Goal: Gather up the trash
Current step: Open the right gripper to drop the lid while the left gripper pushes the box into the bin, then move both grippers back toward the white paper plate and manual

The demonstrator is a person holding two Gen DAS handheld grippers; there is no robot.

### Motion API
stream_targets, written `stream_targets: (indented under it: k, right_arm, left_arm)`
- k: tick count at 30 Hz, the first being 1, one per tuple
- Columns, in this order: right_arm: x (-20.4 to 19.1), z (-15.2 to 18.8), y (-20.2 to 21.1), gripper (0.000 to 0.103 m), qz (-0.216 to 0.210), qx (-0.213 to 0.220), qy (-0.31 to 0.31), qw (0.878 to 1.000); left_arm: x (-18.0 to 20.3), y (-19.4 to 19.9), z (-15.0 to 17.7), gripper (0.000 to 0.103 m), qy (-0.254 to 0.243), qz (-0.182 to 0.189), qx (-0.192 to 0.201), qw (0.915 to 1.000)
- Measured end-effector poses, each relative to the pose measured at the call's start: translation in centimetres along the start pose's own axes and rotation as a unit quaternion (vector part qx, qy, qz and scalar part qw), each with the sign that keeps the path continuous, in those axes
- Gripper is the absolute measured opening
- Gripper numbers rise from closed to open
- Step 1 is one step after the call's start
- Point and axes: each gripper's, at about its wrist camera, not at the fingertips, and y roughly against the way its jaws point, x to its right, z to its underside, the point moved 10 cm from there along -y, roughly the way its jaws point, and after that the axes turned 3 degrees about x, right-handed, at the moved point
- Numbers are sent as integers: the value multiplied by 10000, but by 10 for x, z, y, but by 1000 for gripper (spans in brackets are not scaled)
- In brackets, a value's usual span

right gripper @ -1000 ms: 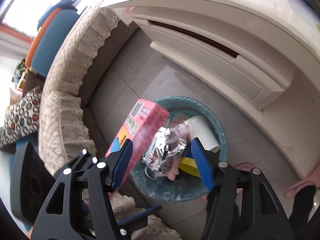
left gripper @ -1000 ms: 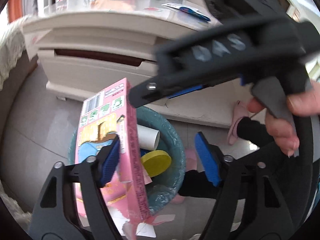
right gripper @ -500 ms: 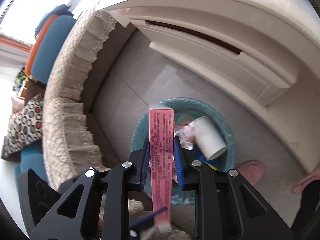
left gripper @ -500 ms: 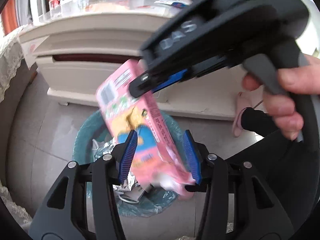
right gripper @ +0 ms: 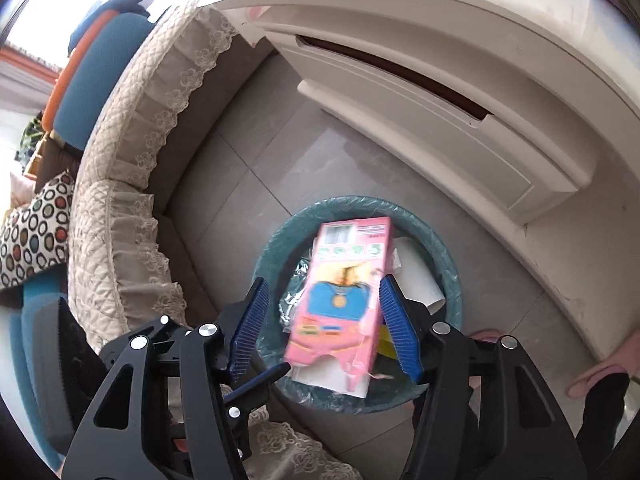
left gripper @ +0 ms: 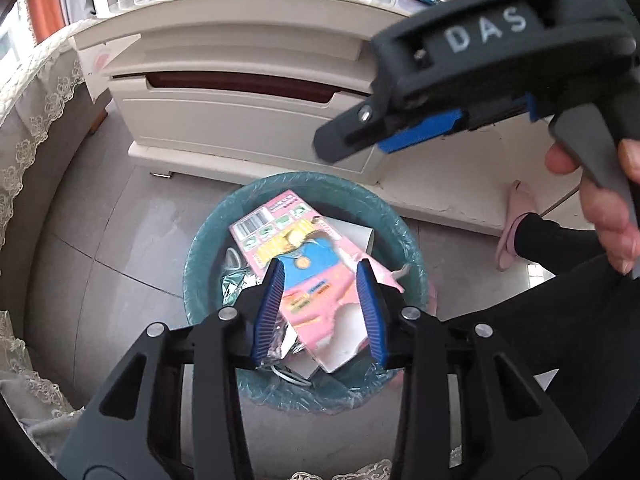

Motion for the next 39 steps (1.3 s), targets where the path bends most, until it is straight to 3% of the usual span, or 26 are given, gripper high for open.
stream_targets:
  k: [15, 20, 24, 26, 27, 28, 33, 39]
  right_arm:
    - [23, -12, 58, 59, 62, 405, -111, 9991]
    - [39, -22, 100, 59, 182, 746, -118, 9970]
    - [65, -36, 134, 59, 502, 1028, -153, 9933]
    - [83, -44, 154, 59, 650, 1187, -230, 9905]
    - [89, -48, 160, 59, 702, 1237, -246, 9895]
    - [98, -52, 169, 59, 803, 1314, -258, 9877]
    - [137, -71, 198, 65, 1278, 1613, -273, 9782]
    - [167, -96, 188, 69, 1958, 1630, 528, 9656]
  left_arm:
    - [10, 4, -23, 37, 3, -92, 104, 9999]
    - [15, 17, -46, 54, 67, -210, 295, 9993]
    - [22, 27, -70, 74, 79, -319, 381, 9987]
    - [26, 31, -89, 80, 34, -449, 443, 9980]
    - [27, 32, -99, 92, 17, -522, 484, 9975]
    - [29, 35, -110, 96, 3, -604, 571, 9965]
    - [49, 47, -182, 96, -286, -797, 1051, 9908]
    - [61, 37, -259, 96, -559, -1236, 1228, 9831]
